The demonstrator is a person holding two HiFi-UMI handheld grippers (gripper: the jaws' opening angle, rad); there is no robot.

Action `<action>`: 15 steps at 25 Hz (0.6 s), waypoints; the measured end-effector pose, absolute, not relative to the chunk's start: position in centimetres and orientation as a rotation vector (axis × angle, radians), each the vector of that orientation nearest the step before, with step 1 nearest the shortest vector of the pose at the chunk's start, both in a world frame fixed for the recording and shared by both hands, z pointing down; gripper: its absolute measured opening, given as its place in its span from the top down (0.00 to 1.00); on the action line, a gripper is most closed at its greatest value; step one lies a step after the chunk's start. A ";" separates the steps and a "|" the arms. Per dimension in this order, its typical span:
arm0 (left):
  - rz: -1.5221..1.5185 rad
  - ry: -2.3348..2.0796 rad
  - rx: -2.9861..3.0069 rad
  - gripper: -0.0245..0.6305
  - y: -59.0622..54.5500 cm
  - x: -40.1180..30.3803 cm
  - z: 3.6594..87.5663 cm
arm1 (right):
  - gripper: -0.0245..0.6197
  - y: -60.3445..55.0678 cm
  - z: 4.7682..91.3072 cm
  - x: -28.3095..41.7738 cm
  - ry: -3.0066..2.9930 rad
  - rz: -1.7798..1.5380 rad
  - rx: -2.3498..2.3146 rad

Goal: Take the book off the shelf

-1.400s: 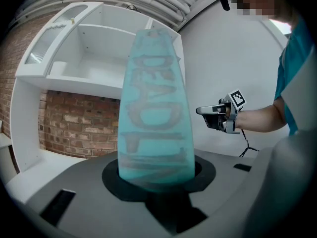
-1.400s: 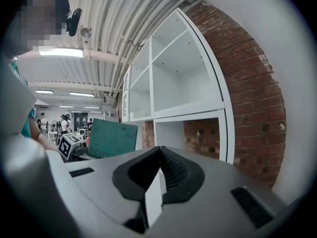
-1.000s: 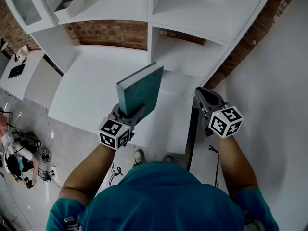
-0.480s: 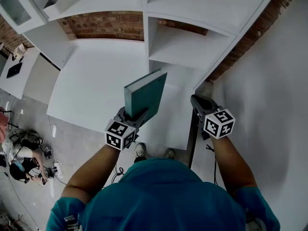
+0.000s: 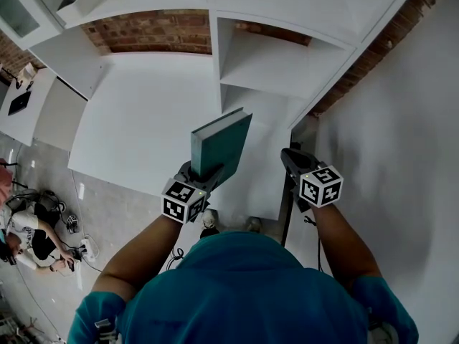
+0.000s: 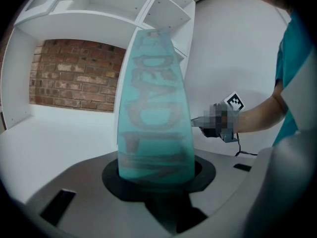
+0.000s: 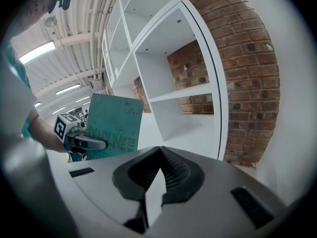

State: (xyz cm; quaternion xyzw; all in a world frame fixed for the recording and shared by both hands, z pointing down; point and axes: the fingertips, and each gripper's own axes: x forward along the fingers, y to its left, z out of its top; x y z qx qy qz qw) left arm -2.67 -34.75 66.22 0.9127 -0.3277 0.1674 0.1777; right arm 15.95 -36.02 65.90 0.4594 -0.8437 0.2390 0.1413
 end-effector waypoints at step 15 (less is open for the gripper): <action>0.477 -0.908 2.565 0.71 -34.1 -2.4 66.8 | 0.93 -35.6 66.6 16.0 -2.406 0.702 1.334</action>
